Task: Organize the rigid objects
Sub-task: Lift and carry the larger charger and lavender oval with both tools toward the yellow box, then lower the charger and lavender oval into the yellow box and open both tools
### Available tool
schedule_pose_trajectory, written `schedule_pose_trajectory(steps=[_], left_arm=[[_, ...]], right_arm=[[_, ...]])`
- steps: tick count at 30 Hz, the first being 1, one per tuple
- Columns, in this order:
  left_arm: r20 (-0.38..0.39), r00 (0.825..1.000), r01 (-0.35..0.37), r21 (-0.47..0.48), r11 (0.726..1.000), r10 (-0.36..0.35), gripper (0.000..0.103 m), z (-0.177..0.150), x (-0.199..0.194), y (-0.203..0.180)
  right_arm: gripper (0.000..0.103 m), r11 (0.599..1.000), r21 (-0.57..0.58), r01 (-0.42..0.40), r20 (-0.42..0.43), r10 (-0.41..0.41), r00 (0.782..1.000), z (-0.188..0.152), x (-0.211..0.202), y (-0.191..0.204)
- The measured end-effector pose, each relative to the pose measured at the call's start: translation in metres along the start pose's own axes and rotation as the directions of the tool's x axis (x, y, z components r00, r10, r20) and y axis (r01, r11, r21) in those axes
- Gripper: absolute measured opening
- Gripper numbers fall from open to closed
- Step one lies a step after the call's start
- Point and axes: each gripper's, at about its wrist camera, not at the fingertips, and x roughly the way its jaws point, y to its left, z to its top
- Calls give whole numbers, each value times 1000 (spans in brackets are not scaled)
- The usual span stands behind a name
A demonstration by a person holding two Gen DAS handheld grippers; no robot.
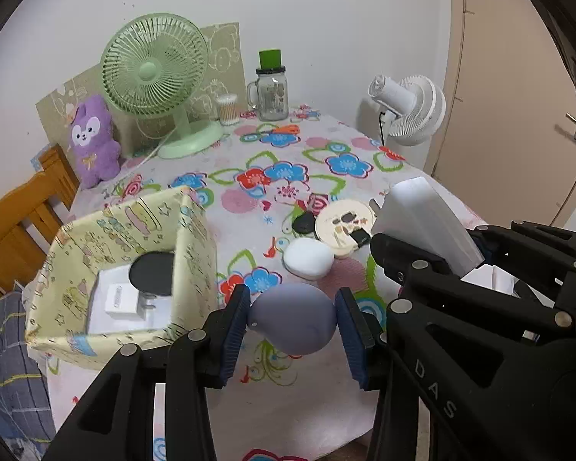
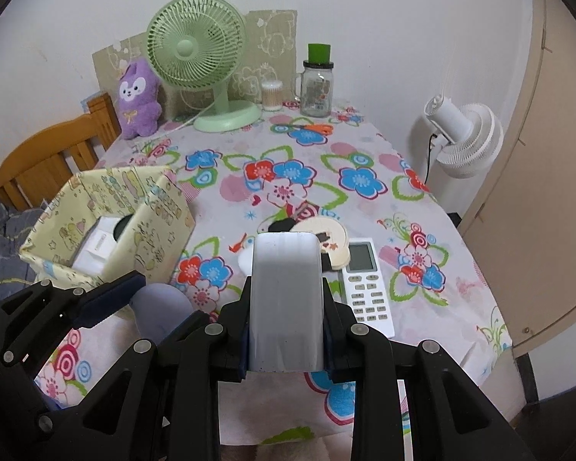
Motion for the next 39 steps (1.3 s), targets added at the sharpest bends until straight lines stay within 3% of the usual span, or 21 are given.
schedule_pose_trajectory(steps=[10,39], left_arm=[[0,1000,-2,-7,1000,2,47,10,-13,20],[-16,998,-55,-87,995,53,47,14,-16,113]], right_arm=[[30,999,-28,-21,8,22,1000,19,-11,20],[30,990,-117,-84,-17,83,996,58,11,108]])
